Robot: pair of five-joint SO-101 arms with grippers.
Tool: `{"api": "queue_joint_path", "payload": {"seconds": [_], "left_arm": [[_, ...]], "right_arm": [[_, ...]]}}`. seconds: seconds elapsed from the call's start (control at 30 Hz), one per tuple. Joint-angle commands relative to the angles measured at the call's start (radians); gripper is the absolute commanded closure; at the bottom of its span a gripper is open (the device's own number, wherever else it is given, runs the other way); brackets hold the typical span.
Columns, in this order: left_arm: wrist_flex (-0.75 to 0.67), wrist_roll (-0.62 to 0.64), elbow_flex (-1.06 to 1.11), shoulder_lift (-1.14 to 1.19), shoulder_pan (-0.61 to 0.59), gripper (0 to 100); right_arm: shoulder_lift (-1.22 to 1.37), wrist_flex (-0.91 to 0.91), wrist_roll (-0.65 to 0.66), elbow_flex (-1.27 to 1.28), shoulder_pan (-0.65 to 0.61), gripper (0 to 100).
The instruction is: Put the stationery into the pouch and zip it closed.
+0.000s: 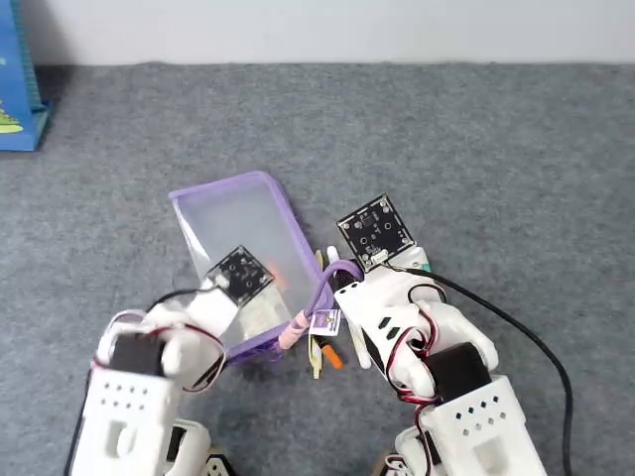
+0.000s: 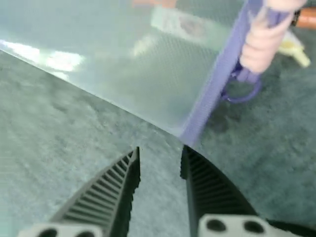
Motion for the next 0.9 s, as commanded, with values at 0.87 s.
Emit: {"api": "queue_joint_path", "payload": {"seconds": [0.87], "left_arm": [[-0.353,0.048,0.139,0.129,-0.023,87]], "right_arm": [[-0.022,0.016,-0.035,-0.018,0.015,98.8]]}}
